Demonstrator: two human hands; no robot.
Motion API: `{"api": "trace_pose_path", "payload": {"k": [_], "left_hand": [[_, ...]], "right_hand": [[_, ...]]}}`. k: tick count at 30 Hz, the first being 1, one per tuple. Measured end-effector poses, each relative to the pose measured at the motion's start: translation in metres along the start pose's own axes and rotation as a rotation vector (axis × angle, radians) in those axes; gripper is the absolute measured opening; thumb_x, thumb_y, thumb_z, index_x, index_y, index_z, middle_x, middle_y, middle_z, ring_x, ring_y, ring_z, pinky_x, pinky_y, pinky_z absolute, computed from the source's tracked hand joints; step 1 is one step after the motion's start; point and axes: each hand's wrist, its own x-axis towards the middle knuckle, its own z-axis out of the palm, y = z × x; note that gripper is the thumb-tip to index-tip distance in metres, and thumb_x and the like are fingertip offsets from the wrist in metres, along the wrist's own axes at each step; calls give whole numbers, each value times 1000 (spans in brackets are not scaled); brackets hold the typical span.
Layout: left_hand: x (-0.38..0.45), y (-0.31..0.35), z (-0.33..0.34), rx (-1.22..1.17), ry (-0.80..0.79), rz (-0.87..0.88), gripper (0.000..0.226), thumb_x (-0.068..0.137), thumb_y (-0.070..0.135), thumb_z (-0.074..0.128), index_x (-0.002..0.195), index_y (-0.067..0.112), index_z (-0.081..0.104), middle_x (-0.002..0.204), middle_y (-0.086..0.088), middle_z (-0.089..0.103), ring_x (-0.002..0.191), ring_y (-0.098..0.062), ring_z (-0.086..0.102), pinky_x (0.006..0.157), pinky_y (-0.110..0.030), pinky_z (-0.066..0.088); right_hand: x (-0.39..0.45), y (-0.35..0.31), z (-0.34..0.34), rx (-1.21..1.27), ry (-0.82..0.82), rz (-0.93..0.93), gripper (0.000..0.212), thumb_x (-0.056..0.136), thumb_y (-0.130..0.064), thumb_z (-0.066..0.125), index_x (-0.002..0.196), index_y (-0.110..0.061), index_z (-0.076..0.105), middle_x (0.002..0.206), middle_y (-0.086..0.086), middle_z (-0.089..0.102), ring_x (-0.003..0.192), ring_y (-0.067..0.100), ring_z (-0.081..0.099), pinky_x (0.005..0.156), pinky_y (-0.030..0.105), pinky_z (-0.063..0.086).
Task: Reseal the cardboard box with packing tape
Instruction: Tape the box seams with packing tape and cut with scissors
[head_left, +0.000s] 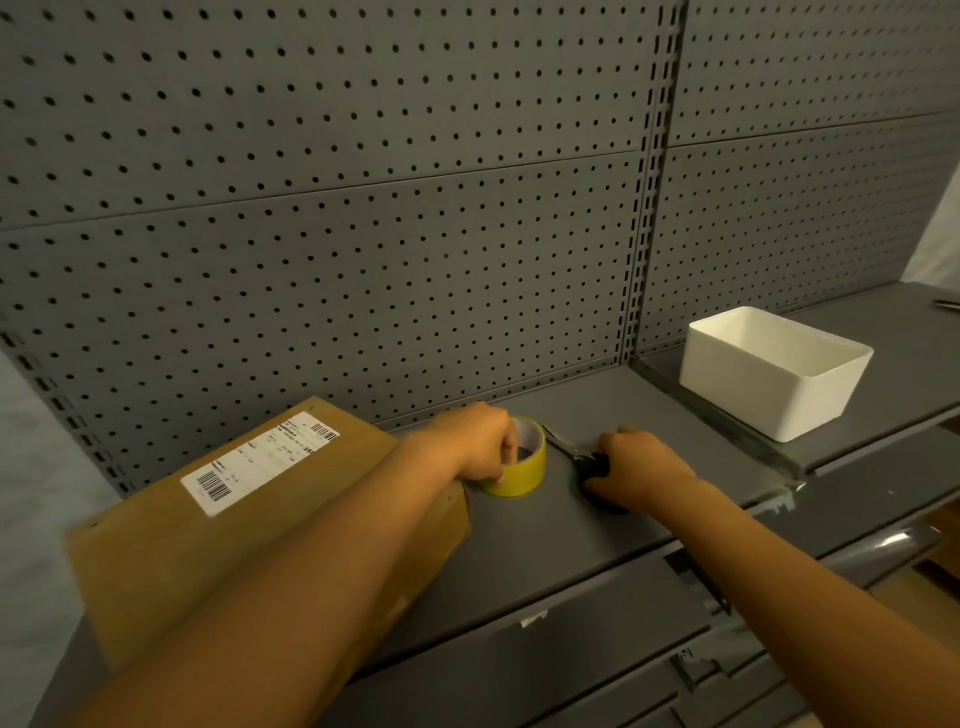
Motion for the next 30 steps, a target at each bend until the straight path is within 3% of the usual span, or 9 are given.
{"api": "trace_pose_path", "payload": {"k": [5, 9, 13, 16, 22, 26, 30], "left_hand": [[-12, -4, -8, -236, 93, -17, 28, 81, 22, 73, 109, 21, 69, 102, 1, 66, 94, -16, 62, 86, -33, 52], [-39, -25, -22, -345, 253, -112, 21, 90, 28, 63, 108, 19, 69, 107, 1, 67, 96, -12, 61, 88, -31, 51], [-76, -63, -28, -378, 391, -328, 16, 94, 26, 57, 103, 19, 68, 111, 4, 66, 91, -8, 54, 80, -24, 41], [-109, -95, -25, -362, 444, -544, 16, 95, 26, 53, 101, 21, 66, 114, 1, 64, 94, -15, 55, 80, -30, 45], [-159, -115, -2, -215, 380, -832, 44, 94, 41, 51, 132, 18, 52, 136, -10, 51, 118, -28, 51, 96, -37, 46], [-172, -115, 12, -136, 285, -807, 55, 99, 42, 37, 149, 20, 29, 154, -8, 30, 136, -27, 36, 111, -38, 33], [-173, -112, 15, -122, 176, -742, 57, 102, 44, 23, 153, 23, 8, 161, -4, 5, 147, -27, 7, 120, -45, 12]], "right_hand": [[6, 0, -11, -22, -112, 22, 51, 85, -35, 63, 130, -14, 50, 122, 10, 47, 109, 27, 50, 93, 37, 49], [10, -24, -22, -11, 109, -77, 50, 91, -35, 57, 135, -14, 48, 129, 13, 45, 115, 32, 49, 96, 41, 46], [10, -73, -28, 262, 113, -300, 42, 93, -28, 55, 132, -14, 51, 129, 12, 46, 108, 29, 52, 86, 34, 46], [6, -111, -25, 320, 104, -469, 38, 96, -31, 51, 130, -13, 54, 127, 11, 52, 106, 26, 55, 87, 31, 44], [-4, -158, -17, 395, -69, -536, 55, 97, -45, 46, 144, -17, 39, 145, 6, 46, 129, 23, 46, 102, 34, 38], [-8, -166, -9, 325, -202, -542, 53, 102, -46, 28, 149, -22, 25, 150, 6, 38, 132, 27, 42, 105, 35, 34], [-12, -162, -4, 315, -213, -501, 53, 103, -44, 19, 152, -24, 17, 152, 7, 35, 134, 29, 39, 107, 35, 31]]}}
